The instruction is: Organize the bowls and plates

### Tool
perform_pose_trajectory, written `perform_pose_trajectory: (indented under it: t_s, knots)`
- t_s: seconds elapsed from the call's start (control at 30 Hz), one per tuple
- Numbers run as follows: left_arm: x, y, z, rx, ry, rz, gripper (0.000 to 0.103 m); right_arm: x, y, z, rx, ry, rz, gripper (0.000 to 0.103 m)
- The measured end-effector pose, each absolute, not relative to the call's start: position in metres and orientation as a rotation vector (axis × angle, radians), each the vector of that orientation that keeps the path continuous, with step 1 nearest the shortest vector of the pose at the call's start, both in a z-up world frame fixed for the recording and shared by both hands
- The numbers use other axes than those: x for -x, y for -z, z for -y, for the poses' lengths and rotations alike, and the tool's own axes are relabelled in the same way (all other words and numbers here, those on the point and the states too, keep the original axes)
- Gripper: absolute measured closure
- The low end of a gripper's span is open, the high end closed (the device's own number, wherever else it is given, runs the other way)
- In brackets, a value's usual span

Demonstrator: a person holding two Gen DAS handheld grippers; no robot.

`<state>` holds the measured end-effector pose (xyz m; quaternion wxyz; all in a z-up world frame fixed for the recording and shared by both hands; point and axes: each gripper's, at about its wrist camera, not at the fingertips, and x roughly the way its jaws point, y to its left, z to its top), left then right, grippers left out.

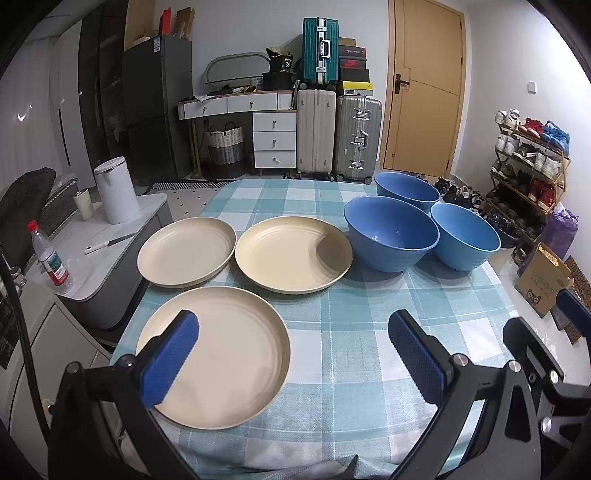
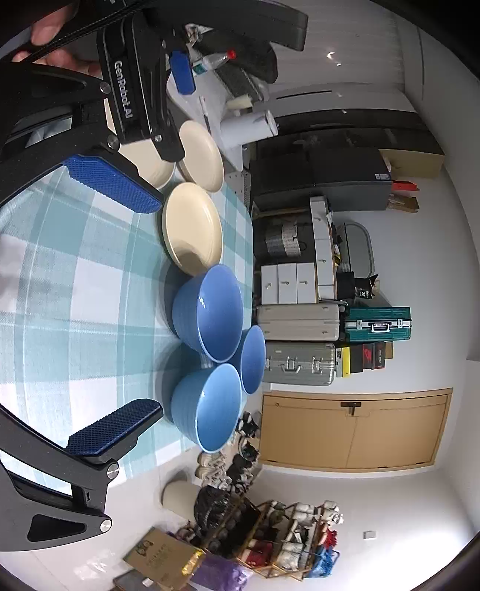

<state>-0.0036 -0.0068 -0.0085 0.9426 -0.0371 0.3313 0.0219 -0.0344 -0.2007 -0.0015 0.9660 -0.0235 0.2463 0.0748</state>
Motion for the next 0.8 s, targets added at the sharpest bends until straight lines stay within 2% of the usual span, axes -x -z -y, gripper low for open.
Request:
perform_pose_trajectory:
  t_s: [0.5, 0.8]
  knots:
    - [0.004, 0.009, 0.004, 0.074, -0.046, -0.683, 0.000, 0.028, -0.004, 0.205, 0.063, -0.122, -0.485, 0.000]
    - [0.006, 0.004, 0.004, 0.071, -0.039, -0.685, 0.000, 0.010, 0.001, 0.220, -0.009, -0.089, -0.557, 0.000]
